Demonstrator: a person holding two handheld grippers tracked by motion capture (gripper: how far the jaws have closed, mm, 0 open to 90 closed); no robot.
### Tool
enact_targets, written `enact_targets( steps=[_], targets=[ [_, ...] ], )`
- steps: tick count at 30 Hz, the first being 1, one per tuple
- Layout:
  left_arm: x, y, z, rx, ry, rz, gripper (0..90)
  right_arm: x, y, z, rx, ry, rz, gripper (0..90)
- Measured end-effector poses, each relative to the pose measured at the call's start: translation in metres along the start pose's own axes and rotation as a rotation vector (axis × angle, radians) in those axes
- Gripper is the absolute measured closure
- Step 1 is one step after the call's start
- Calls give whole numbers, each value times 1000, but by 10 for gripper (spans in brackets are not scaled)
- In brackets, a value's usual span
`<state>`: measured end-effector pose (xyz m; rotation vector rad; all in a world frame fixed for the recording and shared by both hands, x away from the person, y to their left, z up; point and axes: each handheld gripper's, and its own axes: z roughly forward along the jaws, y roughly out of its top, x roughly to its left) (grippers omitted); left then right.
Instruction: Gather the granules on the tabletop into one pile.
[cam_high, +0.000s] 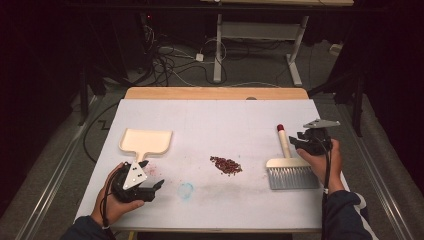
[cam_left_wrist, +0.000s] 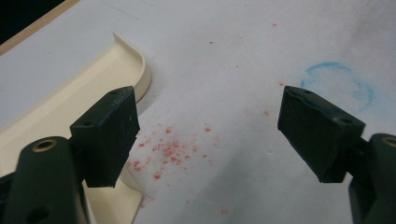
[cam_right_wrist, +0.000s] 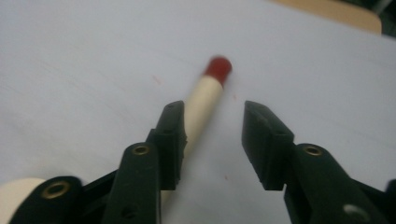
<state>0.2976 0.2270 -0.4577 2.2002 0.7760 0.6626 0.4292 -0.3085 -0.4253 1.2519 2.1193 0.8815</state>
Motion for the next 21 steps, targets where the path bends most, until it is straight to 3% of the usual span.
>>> enact_targets(
  steps=[3,8,10,15,21],
  targets=[
    [0,0,0,4,0,6,199,3,3,-12,-94,56,36,513],
    [0,0,1,5,-1,-1,199,12,7,-32,-222,62,16,448],
    [0,0,0,3,0,-1,199,18,9,-40,-256,50,11,411],
    [0,0,0,0,3,-3,199,29,13,-55,-337,74,-11,358],
    [0,0,-1,2,4,2,199,42,14,-69,-391,57,-55,317]
  ],
)
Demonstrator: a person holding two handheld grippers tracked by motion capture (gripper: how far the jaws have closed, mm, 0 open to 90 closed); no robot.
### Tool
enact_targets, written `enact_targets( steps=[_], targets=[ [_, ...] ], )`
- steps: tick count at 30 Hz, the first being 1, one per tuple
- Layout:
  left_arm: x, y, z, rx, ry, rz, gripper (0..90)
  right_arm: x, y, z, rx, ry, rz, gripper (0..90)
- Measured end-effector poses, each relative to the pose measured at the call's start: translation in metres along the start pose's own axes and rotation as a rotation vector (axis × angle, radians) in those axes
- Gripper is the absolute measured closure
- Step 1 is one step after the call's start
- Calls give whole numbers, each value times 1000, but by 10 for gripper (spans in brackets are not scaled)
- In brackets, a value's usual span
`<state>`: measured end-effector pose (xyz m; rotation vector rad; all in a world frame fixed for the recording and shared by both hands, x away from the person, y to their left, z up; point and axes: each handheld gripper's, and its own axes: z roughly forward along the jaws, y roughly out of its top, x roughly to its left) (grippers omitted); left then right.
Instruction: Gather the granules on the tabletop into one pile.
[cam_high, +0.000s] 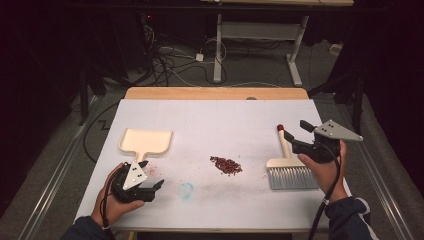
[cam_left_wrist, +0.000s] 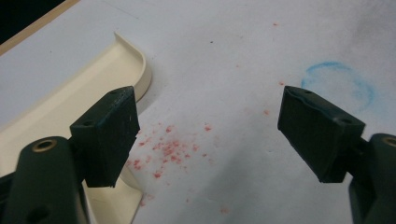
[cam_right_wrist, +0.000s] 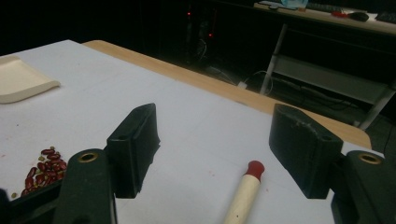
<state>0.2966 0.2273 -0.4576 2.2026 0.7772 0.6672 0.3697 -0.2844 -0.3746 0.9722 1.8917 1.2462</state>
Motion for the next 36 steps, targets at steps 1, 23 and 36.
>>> enact_targets(
  steps=[1,23,36],
  targets=[
    [0,0,0,-3,-1,-3,199,2,1,-2,-5,-2,-6,303],
    [-2,2,4,2,-12,8,193,46,-41,-35,-59,-8,-79,224],
    [-4,4,6,-1,-4,17,193,58,-80,-44,25,13,-148,225]
  ],
)
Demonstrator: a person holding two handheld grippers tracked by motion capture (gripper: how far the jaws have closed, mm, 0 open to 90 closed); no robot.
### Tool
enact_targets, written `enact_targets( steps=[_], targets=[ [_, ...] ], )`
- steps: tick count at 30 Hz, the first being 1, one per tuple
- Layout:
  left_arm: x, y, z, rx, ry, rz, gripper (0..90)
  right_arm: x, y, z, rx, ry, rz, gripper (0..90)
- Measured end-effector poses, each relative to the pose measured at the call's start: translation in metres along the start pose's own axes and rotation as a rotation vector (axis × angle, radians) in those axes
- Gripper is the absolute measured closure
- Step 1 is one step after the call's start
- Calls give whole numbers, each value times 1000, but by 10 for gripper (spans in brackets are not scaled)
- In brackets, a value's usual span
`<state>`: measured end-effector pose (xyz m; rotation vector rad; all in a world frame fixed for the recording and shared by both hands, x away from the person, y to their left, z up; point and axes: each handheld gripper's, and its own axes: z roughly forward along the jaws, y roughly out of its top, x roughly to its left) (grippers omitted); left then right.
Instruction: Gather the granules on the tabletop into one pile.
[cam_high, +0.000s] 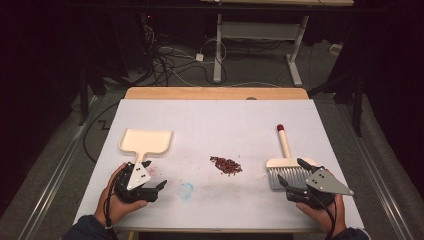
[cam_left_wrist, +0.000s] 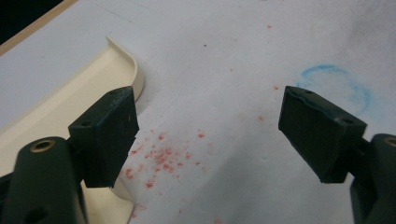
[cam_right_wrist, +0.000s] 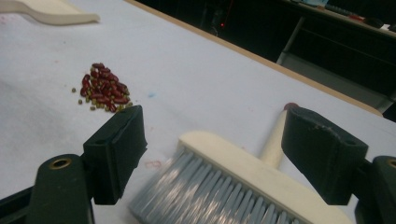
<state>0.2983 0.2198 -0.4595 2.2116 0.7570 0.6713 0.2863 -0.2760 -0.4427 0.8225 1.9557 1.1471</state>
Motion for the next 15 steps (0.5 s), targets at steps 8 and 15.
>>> enact_targets(
  steps=[8,15],
  targets=[
    [0,-2,-1,-4,-5,3,191,3,4,0,-7,-6,-20,224],
    [1,-1,0,-2,-5,4,192,3,5,1,-7,-6,-26,224]
  ],
)
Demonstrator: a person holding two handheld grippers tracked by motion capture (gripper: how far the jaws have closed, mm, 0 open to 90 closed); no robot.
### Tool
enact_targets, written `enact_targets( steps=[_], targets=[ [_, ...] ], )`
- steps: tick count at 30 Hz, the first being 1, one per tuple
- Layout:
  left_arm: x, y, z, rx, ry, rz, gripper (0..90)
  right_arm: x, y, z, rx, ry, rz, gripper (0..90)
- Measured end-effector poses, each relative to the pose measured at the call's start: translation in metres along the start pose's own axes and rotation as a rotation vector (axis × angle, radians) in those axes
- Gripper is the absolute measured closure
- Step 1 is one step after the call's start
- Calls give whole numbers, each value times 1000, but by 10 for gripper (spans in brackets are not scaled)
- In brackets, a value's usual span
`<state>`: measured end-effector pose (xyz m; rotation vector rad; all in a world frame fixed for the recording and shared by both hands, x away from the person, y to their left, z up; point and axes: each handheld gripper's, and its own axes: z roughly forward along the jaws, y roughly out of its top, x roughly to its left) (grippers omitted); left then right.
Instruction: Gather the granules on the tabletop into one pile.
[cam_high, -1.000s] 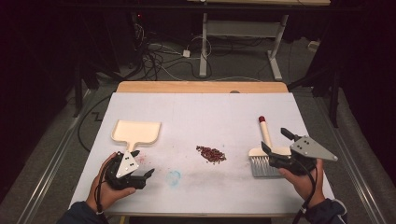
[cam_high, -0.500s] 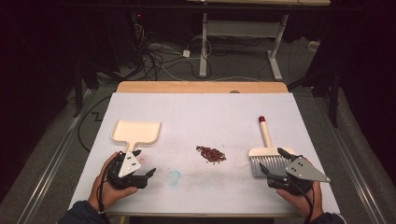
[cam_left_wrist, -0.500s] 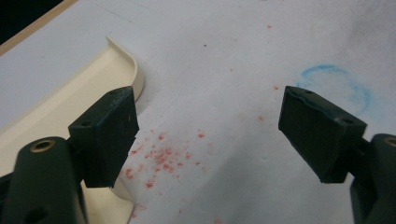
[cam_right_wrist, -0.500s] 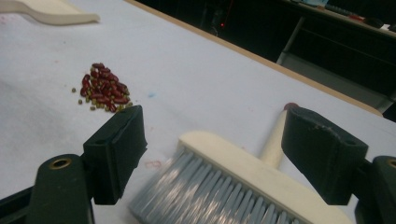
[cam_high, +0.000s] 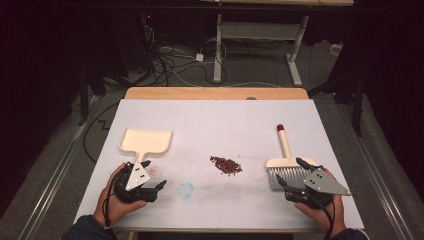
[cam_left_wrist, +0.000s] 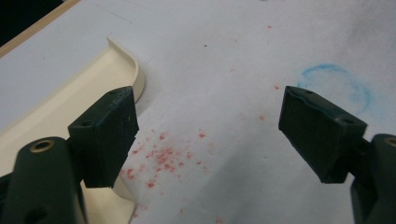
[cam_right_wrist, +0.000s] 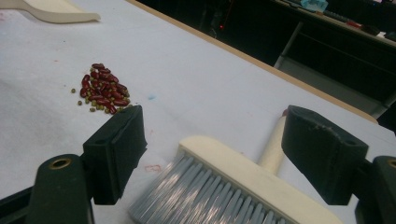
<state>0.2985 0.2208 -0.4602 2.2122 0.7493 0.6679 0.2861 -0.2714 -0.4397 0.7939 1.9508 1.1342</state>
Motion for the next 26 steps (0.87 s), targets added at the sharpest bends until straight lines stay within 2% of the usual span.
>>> enact_targets(
  steps=[26],
  targets=[
    [-1,3,6,26,12,3,191,-2,0,-1,-2,-7,-5,227]
  ],
)
